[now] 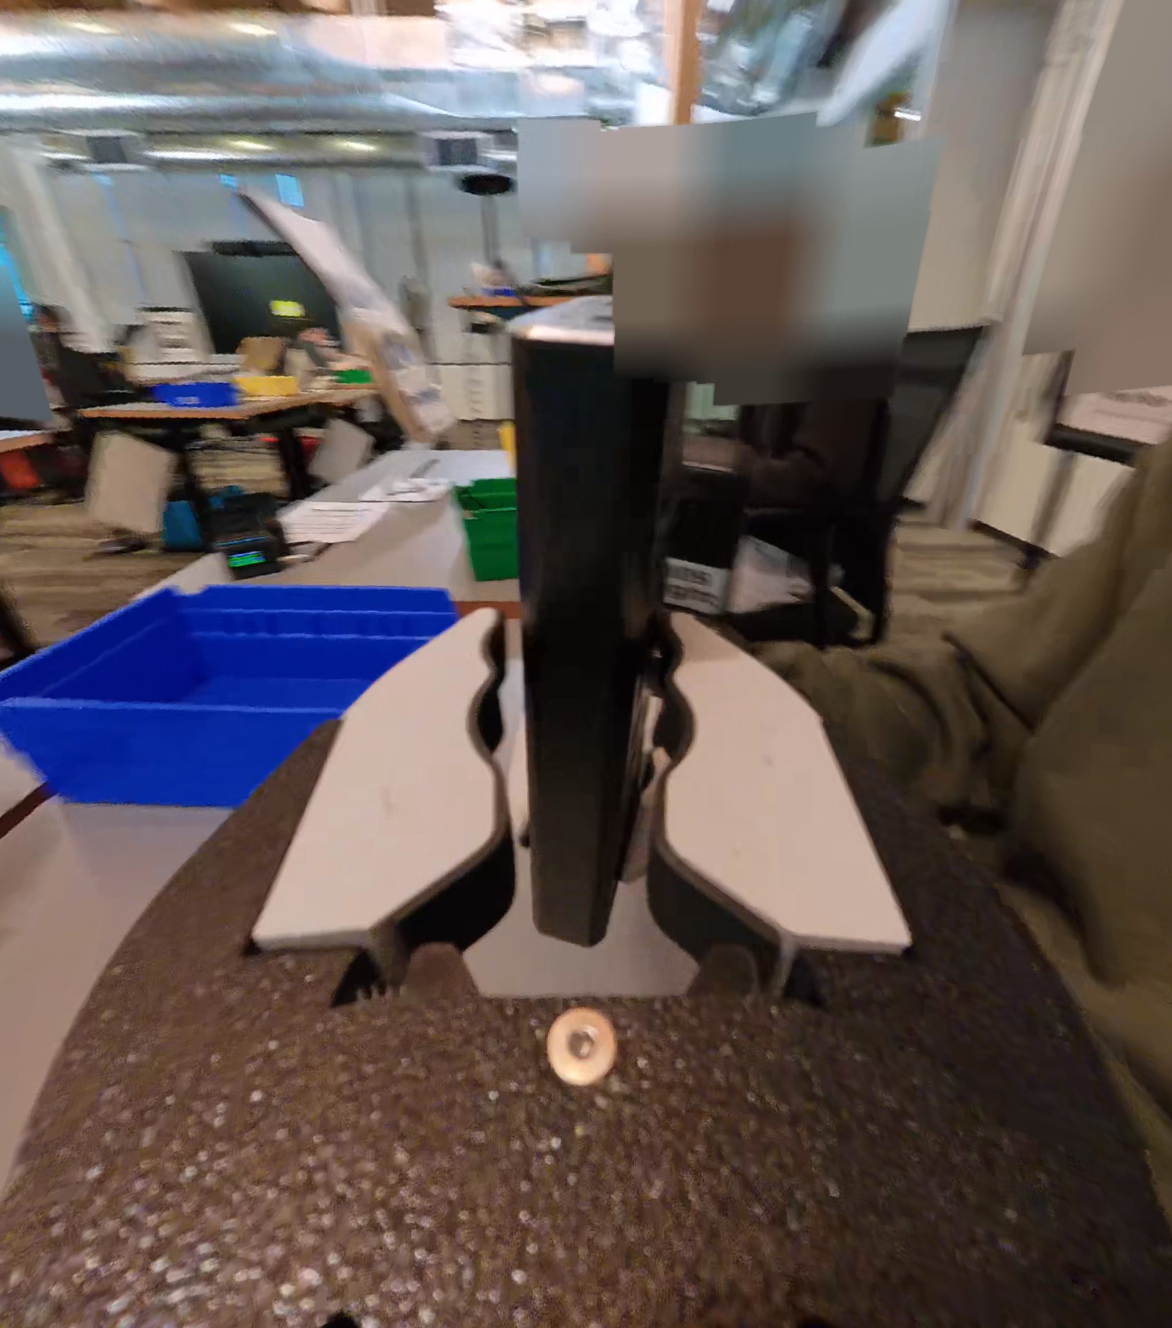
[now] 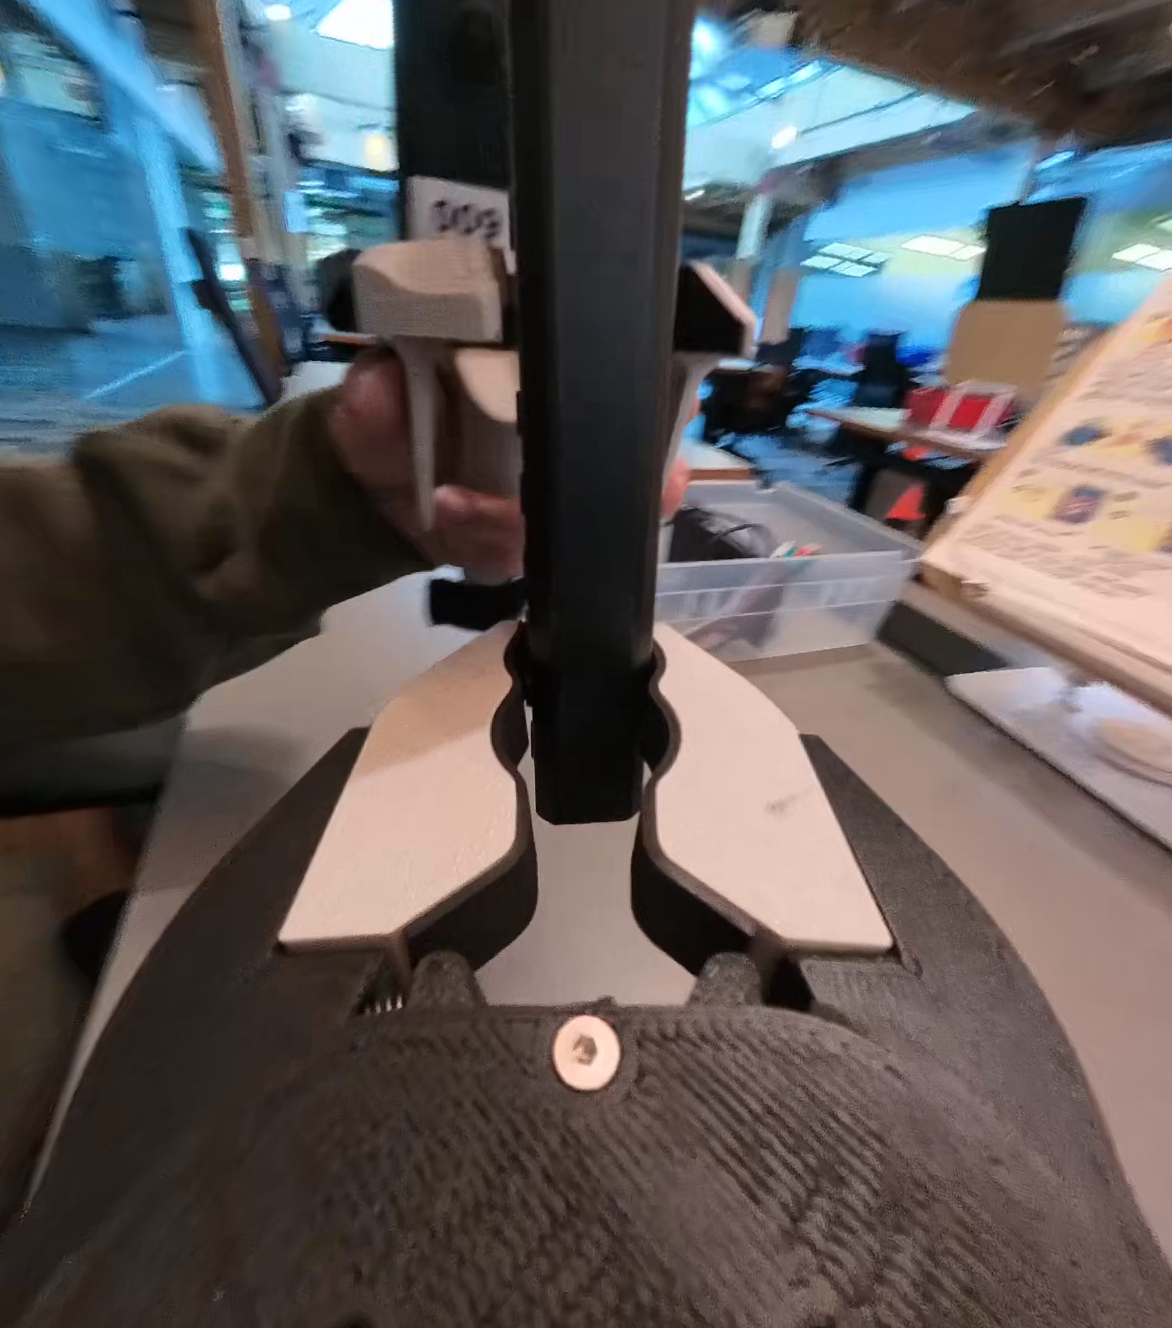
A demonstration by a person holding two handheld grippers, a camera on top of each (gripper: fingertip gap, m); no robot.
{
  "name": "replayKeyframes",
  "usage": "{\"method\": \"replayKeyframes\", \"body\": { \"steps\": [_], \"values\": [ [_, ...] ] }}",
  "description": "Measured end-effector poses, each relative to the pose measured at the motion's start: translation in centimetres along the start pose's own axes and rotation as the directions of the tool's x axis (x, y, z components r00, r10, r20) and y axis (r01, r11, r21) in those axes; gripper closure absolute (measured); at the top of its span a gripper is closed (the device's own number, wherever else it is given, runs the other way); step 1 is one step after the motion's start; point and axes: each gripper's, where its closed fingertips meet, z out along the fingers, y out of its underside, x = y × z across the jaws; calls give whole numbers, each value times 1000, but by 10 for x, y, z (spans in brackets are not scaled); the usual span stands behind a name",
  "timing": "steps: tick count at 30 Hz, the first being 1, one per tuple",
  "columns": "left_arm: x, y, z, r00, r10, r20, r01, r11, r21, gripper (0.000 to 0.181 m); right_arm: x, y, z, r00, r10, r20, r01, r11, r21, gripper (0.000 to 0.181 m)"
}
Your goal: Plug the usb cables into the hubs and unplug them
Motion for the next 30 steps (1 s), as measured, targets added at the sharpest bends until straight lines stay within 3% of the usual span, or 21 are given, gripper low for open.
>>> {"method": "replayKeyframes", "body": {
  "steps": [3, 5, 8, 11, 14, 15, 16, 19, 25, 30],
  "values": [
    [-26, 2, -2, 966, -35, 257, 32, 999, 16, 117, 25, -5, -8, 979, -78, -187, 78, 997, -7, 154],
    [-38, 9, -5, 904, -9, 428, 21, 1000, -23, 116, 42, -4, -15, 939, -140, -315, 128, 990, -57, 154],
    [-41, 16, 0, 826, -7, 564, 47, 997, -57, 119, 56, 0, -21, 882, -219, -417, 182, 975, -127, 153],
    [-43, 20, 7, 790, -57, 611, 122, 991, -64, 126, 65, 5, -26, 835, -263, -483, 196, 963, -185, 154],
    [-41, 24, 16, 807, -134, 575, 182, 983, -27, 133, 73, 7, -32, 799, -298, -523, 203, 951, -233, 154],
    [-31, 22, 23, 854, -167, 492, 195, 981, -5, 104, 73, 7, -33, 804, -293, -517, 198, 953, -231, 154],
    [-31, 22, 24, 854, -189, 485, 209, 978, 14, 107, 74, 7, -33, 802, -298, -517, 205, 951, -230, 154],
    [-44, 22, 18, 809, -143, 570, 165, 986, 14, 120, 70, 10, -29, 787, -357, -504, 242, 929, -280, 154],
    [-55, 35, 16, 739, -112, 664, 207, 976, -66, 117, 67, 12, -25, 670, -520, -530, 348, 850, -395, 154],
    [-53, 42, 14, 806, -32, 592, 177, 966, -188, 120, 47, 27, -11, 875, -373, -310, 263, 902, -341, 145]
  ]
}}
